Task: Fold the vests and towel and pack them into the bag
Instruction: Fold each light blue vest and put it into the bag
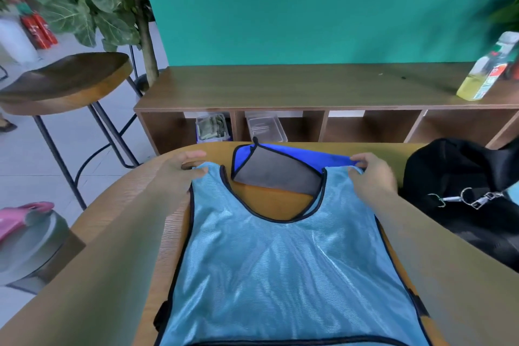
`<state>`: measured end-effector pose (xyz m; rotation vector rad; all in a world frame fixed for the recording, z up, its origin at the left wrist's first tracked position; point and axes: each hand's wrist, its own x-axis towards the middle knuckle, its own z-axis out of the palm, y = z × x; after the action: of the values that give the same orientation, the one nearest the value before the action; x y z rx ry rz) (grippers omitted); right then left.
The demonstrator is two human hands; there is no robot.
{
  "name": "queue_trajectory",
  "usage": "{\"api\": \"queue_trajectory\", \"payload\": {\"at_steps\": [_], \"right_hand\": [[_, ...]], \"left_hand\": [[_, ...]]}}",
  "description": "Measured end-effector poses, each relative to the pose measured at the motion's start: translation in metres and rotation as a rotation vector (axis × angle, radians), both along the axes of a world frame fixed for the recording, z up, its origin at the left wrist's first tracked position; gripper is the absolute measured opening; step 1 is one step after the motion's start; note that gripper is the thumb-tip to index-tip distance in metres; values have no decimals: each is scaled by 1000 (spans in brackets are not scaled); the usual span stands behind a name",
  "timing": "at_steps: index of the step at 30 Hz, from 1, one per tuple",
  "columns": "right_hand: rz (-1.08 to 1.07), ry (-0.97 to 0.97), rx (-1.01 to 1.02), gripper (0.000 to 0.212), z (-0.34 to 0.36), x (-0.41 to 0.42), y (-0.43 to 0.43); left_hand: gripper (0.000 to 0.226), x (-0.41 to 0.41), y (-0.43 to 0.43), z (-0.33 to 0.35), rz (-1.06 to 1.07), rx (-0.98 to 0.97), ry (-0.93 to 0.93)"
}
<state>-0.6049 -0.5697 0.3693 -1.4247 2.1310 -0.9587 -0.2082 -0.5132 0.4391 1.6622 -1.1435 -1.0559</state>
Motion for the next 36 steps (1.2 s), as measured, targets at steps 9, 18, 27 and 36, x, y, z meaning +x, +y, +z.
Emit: {"api": "queue_trajectory", "payload": {"at_steps": [9, 18, 27, 36], "right_hand": [[-44, 542, -269, 42, -14, 89, 49], [314, 578, -142, 45, -43, 122, 148], [476, 694, -241, 50, -41, 96, 246], [574, 450, -77, 41, -7, -2, 294]], "left_hand": [[41, -12, 1, -48, -37, -262, -921], [84, -41, 28, -97, -306, -138, -1157], [53, -81, 137, -81, -560, -553, -1007], [56, -36, 228, -83, -643, -407, -1051]]}}
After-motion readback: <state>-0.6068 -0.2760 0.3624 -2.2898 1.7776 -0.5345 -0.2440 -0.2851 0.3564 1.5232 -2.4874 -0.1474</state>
